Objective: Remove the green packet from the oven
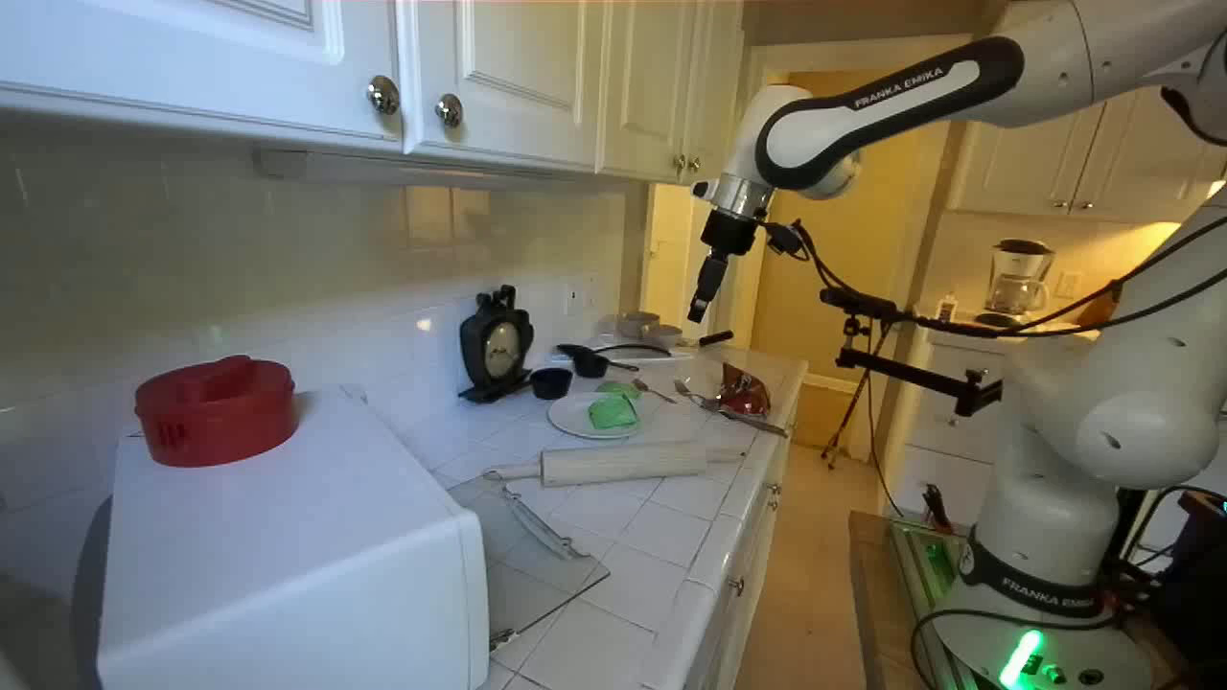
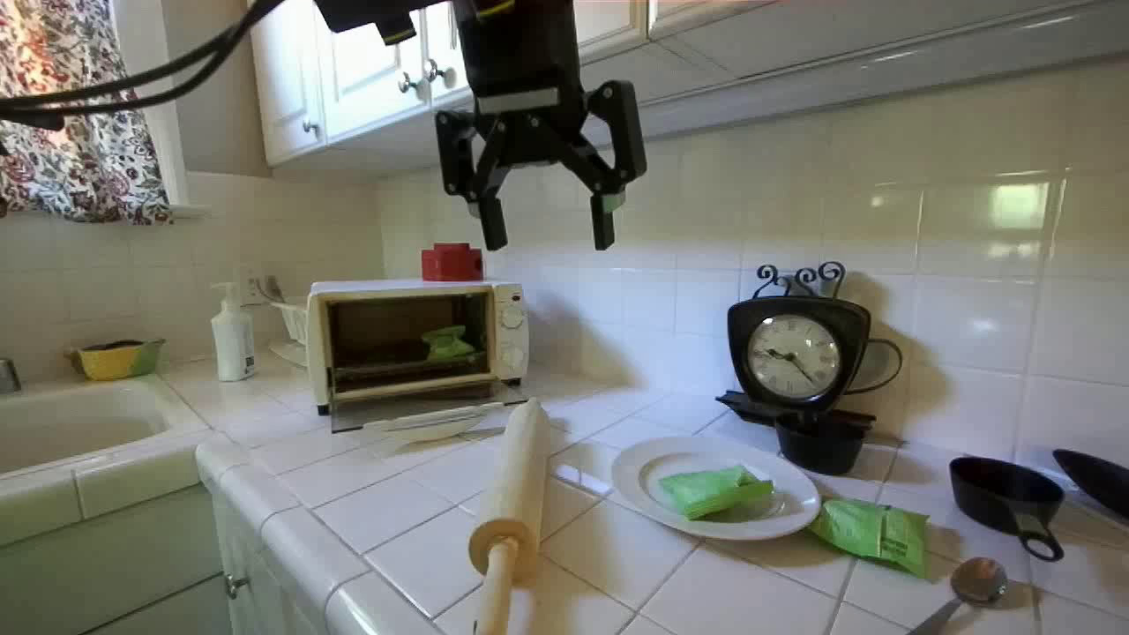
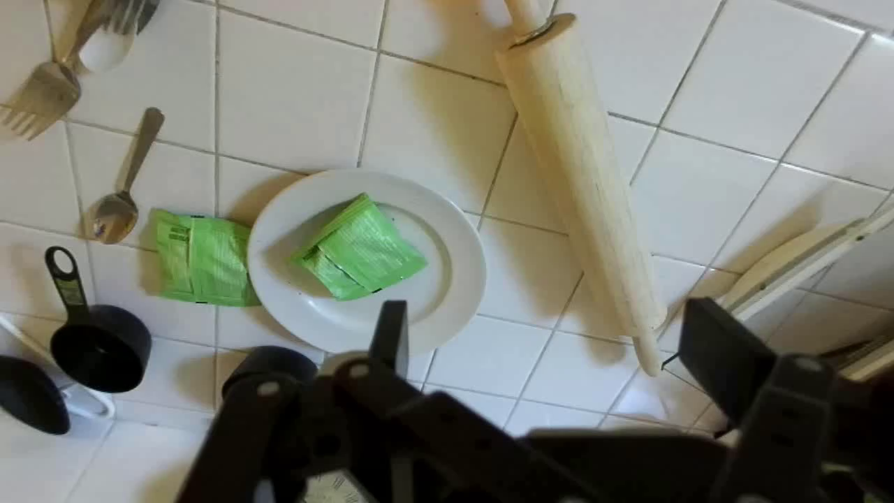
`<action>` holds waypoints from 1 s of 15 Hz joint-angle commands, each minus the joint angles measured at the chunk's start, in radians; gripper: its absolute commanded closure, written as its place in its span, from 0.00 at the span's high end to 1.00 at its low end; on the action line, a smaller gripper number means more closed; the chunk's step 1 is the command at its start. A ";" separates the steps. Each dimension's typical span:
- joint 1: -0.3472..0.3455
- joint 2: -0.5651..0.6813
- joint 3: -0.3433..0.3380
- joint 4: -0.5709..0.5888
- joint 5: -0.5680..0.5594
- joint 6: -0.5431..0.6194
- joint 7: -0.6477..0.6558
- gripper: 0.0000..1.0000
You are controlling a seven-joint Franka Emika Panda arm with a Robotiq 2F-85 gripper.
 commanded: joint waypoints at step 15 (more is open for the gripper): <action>0.016 0.032 -0.013 -0.007 0.045 0.107 -0.089 1.00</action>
